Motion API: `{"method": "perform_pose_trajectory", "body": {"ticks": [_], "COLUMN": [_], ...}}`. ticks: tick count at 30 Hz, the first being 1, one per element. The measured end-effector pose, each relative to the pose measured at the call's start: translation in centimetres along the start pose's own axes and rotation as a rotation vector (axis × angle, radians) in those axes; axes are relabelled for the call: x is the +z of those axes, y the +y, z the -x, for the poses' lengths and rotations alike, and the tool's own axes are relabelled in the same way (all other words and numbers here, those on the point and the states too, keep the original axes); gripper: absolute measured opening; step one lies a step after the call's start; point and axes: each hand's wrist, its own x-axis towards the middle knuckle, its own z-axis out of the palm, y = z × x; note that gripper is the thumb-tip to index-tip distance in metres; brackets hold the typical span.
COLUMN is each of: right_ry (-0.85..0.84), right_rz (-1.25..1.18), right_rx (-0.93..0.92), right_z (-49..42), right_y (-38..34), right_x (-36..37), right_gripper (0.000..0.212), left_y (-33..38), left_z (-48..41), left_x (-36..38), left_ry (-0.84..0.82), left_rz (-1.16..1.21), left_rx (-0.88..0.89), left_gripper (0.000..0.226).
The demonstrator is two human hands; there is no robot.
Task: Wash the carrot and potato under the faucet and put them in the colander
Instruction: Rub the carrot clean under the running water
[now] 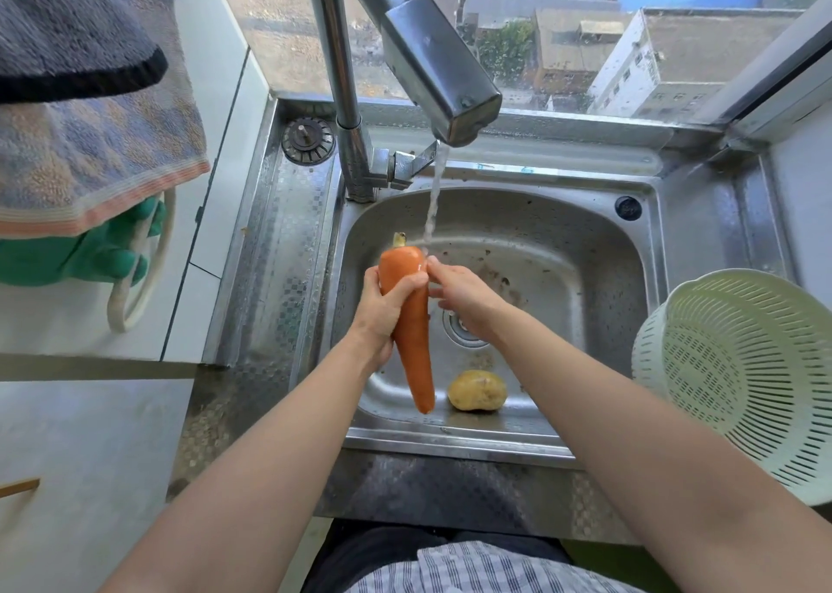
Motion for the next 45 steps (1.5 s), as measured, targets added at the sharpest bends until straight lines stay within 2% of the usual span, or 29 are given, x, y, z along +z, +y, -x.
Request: {"method": "perform_pose_trajectory", "body": {"ticks": [2,6,8,11,13,14,15,17,20,23,26,29,32,35,37,39,41,43,45], "right_ry": [-0.053,-0.192,-0.156,-0.009,-0.001,-0.025,-0.053,-0.093,-0.117,-0.021,0.127,0.202,0.173,0.008,-0.144,-0.271,-0.348,-0.333,-0.231], "right_rz": [-0.059,-0.273,-0.306,-0.175,-0.085,-0.051,-0.028,0.0,0.031,0.072,0.157,0.244,0.16,0.016,-0.021,-0.07,-0.094,-0.105,-0.091], "right_rx": [0.009,0.155,0.126,0.006,0.006,0.034,0.066,0.114,0.114,0.001,-0.137,-0.208,-0.197,-0.001,0.117,0.2,0.254,0.271,0.188], "right_z": [0.9,2.5,3.1,3.6,3.8,4.0,4.2,4.3,4.1,3.4,2.2,1.2,1.1,1.9,2.4,3.0,3.6,3.9,4.0], "right_y": [-0.2,0.3,0.6,1.1,1.6,1.7,1.8,1.6,1.0,0.4,-0.6,-2.0,-3.1,-3.2,-2.4,-1.6,-0.9,-0.2,0.5], "right_x": [0.0,-0.2,-0.2,-0.8,-1.6,-2.1,-2.5,-3.0,-3.2,-2.0,0.5,2.6,3.1,1.5,-0.2,-2.0,-3.3,-3.7,-3.6], "right_gripper": [0.045,0.061,0.067,0.068,0.071,0.074,0.076,0.078,0.076,0.071,0.063,0.075,0.065,0.078,0.084,0.081,0.078,0.076,0.069], "left_y": [0.2,1.0,1.6,2.4,3.0,3.3,3.7,3.6,2.7,2.0,1.2,1.4,2.0,2.1,2.1,2.1,2.0,2.0,1.8], "left_z": [-0.4,-1.1,-1.4,-2.0,-2.6,-2.8,-2.7,-2.5,-2.4,-1.7,-1.1,-0.9,-1.4,-1.6,-1.9,-2.0,-2.2,-2.4,-3.0], "left_x": [0.5,2.8,4.1,5.4,5.7,5.7,5.5,4.6,3.2,3.2,4.1,3.9,3.1,2.9,3.0,3.6,4.4,5.2,5.5], "left_ry": [0.039,0.11,0.168,0.25,0.304,0.316,0.306,0.192,0.019,0.092,0.256,0.342,0.365,0.321,0.278,0.255,0.255,0.325,0.417], "left_rz": [0.108,0.222,0.176,0.149,0.162,0.172,0.183,0.23,0.359,0.354,0.201,0.175,0.133,0.138,0.223,0.281,0.349,0.361,0.328], "left_rx": [-0.038,-0.077,-0.057,0.01,0.055,0.036,-0.015,-0.105,-0.061,-0.027,-0.038,0.048,0.123,0.13,0.111,0.063,-0.062,-0.154,-0.104], "left_gripper": [0.037,0.045,0.044,0.051,0.028,0.012,0.005,0.02,0.022,0.036,0.05,0.05,0.056,0.062,0.053,0.034,0.032,0.041,0.04]}}
